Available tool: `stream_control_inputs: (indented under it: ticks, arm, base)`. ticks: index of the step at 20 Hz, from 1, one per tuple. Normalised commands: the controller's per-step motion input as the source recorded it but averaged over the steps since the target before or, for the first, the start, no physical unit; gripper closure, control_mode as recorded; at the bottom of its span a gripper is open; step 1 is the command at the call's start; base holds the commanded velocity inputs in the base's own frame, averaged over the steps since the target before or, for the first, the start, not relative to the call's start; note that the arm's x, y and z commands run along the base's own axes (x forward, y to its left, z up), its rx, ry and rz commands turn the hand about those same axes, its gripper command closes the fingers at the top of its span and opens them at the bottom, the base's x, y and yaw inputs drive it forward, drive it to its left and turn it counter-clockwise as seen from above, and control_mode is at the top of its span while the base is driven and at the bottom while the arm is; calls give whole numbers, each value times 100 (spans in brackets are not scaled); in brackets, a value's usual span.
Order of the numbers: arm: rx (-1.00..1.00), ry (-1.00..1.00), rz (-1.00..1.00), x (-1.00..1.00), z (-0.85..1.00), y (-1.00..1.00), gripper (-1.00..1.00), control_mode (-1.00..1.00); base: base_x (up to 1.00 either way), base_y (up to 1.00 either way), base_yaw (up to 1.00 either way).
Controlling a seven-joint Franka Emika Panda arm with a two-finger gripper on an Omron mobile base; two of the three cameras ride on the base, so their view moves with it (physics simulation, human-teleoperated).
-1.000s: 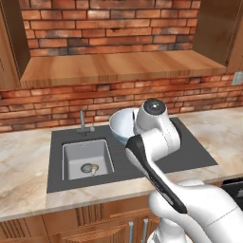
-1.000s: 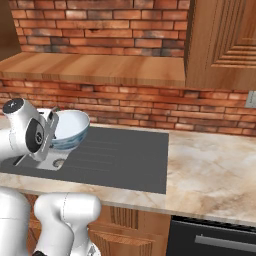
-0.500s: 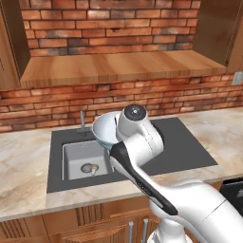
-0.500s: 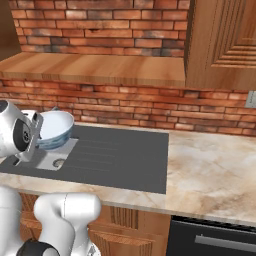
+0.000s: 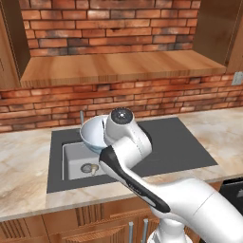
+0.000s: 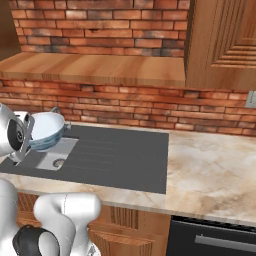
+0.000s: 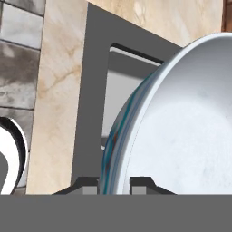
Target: Pick the jar and bowl and place them in the sink. Then turn on the water.
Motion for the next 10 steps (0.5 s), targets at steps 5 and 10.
stream_control_inputs:
  ticks: [5,10]
  arm:
    - [0,0,4,21,-28,24,100,-100]
    - [0,0,2,17,-39,6,100,-100]
  base:
    - [0,0,0]
    - [0,0,0]
